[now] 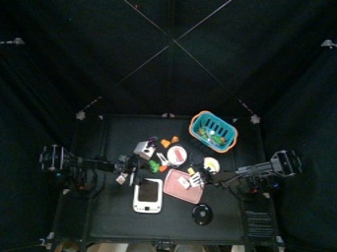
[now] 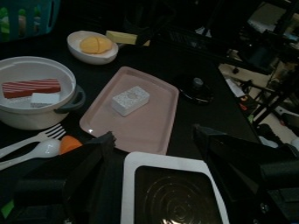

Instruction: Place egg block on rice

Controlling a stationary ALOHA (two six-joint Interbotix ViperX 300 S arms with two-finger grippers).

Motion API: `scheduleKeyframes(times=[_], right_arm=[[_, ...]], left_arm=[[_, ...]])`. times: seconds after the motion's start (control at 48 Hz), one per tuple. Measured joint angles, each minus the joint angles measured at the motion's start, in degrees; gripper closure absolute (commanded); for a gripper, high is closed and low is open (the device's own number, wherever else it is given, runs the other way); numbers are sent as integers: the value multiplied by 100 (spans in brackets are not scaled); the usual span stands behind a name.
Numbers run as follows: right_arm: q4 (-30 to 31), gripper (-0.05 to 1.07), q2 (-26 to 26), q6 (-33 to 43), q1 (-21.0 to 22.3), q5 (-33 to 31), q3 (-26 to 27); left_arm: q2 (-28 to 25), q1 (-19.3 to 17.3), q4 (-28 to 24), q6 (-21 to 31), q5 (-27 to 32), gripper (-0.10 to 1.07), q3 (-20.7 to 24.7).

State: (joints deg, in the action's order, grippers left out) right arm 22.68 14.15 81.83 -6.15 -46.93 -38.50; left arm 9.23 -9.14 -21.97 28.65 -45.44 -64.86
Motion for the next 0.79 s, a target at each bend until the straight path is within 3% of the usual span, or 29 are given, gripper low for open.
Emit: scheduleKeyframes(times=[0.354, 0.792], right_arm=[[-149, 44, -483, -694, 114, 360, 211], [-220, 44, -1292, -1028, 114, 589, 510]], left_arm=[[352, 0, -9, 9, 0, -6, -211], [378, 0, -18, 0, 0, -6, -246]])
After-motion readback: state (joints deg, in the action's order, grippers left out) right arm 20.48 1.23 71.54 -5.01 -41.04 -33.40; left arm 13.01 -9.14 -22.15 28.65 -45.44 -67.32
